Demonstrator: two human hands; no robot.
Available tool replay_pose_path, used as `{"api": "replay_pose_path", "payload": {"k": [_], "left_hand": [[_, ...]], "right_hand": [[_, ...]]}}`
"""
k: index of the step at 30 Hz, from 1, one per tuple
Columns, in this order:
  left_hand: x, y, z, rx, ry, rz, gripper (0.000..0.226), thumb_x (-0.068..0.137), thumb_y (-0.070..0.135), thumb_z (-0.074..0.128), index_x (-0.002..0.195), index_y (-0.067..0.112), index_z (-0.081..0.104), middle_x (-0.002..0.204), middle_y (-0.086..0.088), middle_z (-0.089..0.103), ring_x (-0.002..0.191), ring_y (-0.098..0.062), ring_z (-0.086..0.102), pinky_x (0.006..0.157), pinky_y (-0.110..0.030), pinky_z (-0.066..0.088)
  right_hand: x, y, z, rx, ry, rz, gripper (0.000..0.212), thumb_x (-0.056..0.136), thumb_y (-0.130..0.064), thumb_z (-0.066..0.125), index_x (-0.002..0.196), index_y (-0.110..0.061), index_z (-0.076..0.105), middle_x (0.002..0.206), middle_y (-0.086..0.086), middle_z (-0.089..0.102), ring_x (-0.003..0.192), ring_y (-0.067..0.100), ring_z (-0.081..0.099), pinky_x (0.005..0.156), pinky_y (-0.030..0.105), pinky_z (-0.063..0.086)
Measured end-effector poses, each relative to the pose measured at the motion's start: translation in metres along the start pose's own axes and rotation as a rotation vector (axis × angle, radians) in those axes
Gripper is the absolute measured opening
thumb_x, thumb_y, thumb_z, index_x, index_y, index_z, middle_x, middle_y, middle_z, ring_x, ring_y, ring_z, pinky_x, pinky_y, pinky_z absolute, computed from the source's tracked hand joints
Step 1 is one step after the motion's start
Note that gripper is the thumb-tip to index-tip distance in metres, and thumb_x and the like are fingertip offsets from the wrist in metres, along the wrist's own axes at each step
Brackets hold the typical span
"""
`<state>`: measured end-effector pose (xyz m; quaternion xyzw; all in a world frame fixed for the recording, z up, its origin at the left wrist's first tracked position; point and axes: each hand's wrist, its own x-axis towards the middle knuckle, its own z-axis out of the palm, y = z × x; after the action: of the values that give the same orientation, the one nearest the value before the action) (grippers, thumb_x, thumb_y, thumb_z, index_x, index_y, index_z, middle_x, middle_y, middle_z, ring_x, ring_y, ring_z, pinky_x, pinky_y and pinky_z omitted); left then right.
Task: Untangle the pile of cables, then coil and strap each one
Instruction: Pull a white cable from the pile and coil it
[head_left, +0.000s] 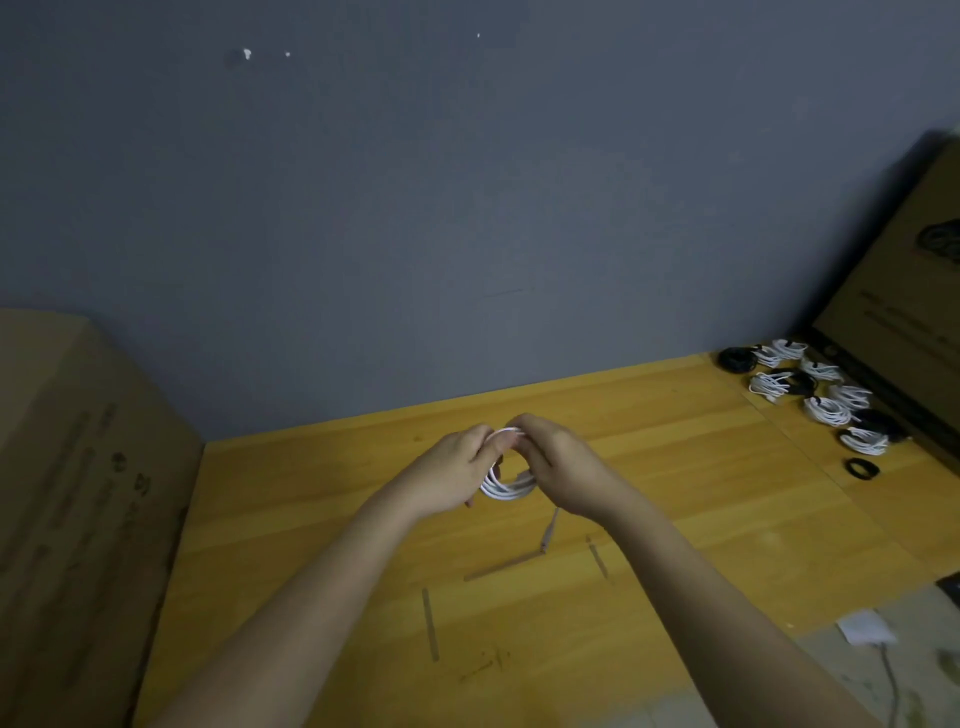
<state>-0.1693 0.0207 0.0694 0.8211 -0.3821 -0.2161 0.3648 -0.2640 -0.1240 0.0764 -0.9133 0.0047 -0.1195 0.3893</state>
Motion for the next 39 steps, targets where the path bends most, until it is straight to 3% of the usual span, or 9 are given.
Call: {"api": "replay_pose_path", "payload": {"k": [5, 9, 13, 17, 22, 27, 31, 35, 39], "left_hand": [[-0.004, 0.006, 0.003, -0.124, 0.088, 0.102, 0.037, 0.096, 0.055, 0.031, 0.081, 0.026, 0.049, 0.074, 0.005, 0.056, 0.045, -0.008, 0.056, 0.051, -0.022, 0.045], [-0.002, 0.007, 0.013, -0.16, 0.292, 0.135, 0.027, 0.101, 0.042, 0.033, 0.081, 0.031, 0.047, 0.071, 0.008, 0.049, 0.052, -0.009, 0.053, 0.055, -0.033, 0.048], [-0.001, 0.008, 0.027, -0.186, 0.472, 0.102, 0.027, 0.102, 0.035, 0.033, 0.09, 0.017, 0.049, 0.073, 0.003, 0.049, 0.066, -0.02, 0.054, 0.062, -0.036, 0.045], [-0.003, -0.002, 0.031, -0.301, 0.308, 0.017, 0.031, 0.101, 0.039, 0.036, 0.086, 0.018, 0.053, 0.075, 0.003, 0.056, 0.066, -0.009, 0.054, 0.063, -0.025, 0.041], [-0.006, -0.014, 0.01, -0.416, 0.051, -0.028, 0.038, 0.1, 0.044, 0.034, 0.106, 0.018, 0.061, 0.091, 0.001, 0.059, 0.081, -0.009, 0.057, 0.062, -0.022, 0.048], [-0.005, -0.016, 0.0, -0.453, -0.074, 0.007, 0.032, 0.103, 0.035, 0.032, 0.09, 0.017, 0.056, 0.078, 0.004, 0.055, 0.062, -0.007, 0.051, 0.056, -0.023, 0.042], [-0.006, -0.018, 0.004, -0.366, -0.021, 0.044, 0.031, 0.102, 0.037, 0.032, 0.082, 0.021, 0.049, 0.075, 0.005, 0.053, 0.061, -0.012, 0.047, 0.06, -0.03, 0.04], [-0.005, -0.012, 0.016, -0.348, 0.072, 0.066, 0.028, 0.103, 0.034, 0.032, 0.086, 0.019, 0.049, 0.075, 0.007, 0.052, 0.056, -0.009, 0.047, 0.06, -0.032, 0.042], [0.002, -0.001, 0.033, -0.43, 0.197, 0.042, 0.026, 0.103, 0.031, 0.032, 0.092, 0.014, 0.048, 0.078, 0.005, 0.052, 0.055, -0.007, 0.05, 0.052, -0.02, 0.043]], "right_hand": [[-0.002, -0.007, -0.001, 0.361, 0.079, 0.113, 0.032, 0.1, -0.016, 0.046, 0.131, -0.014, 0.042, 0.079, -0.002, 0.055, 0.069, -0.002, 0.052, 0.067, 0.013, 0.041], [-0.002, -0.013, 0.005, 0.754, 0.218, 0.283, 0.032, 0.099, -0.015, 0.048, 0.13, -0.023, 0.048, 0.087, 0.0, 0.061, 0.074, 0.006, 0.055, 0.07, 0.018, 0.046], [0.0, -0.018, 0.019, 0.72, 0.327, 0.402, 0.025, 0.1, -0.028, 0.046, 0.121, -0.02, 0.058, 0.093, 0.0, 0.06, 0.08, 0.004, 0.06, 0.062, 0.023, 0.052], [0.002, -0.017, 0.022, 0.477, 0.358, 0.375, 0.021, 0.102, -0.022, 0.041, 0.107, -0.017, 0.061, 0.078, -0.004, 0.055, 0.059, -0.002, 0.057, 0.04, 0.018, 0.045], [0.003, -0.017, 0.022, 0.18, 0.196, 0.156, 0.021, 0.101, -0.01, 0.041, 0.102, -0.002, 0.061, 0.087, 0.002, 0.06, 0.082, 0.015, 0.056, 0.073, 0.02, 0.043], [0.005, -0.018, 0.027, 0.218, 0.118, 0.131, 0.018, 0.101, -0.011, 0.041, 0.11, -0.011, 0.057, 0.082, -0.004, 0.06, 0.08, 0.009, 0.057, 0.076, 0.026, 0.045], [0.001, -0.018, 0.036, 0.377, 0.206, 0.178, 0.022, 0.101, -0.013, 0.044, 0.122, -0.015, 0.049, 0.073, -0.013, 0.06, 0.066, -0.005, 0.055, 0.064, 0.01, 0.041], [0.0, -0.017, 0.043, 0.552, 0.405, 0.358, 0.026, 0.099, -0.021, 0.05, 0.122, -0.01, 0.055, 0.085, -0.002, 0.059, 0.064, -0.001, 0.053, 0.062, 0.013, 0.043], [-0.01, -0.018, 0.047, 0.68, 0.447, 0.423, 0.028, 0.101, -0.03, 0.043, 0.103, -0.009, 0.062, 0.071, -0.008, 0.063, 0.063, 0.002, 0.06, 0.057, 0.017, 0.048]]}}
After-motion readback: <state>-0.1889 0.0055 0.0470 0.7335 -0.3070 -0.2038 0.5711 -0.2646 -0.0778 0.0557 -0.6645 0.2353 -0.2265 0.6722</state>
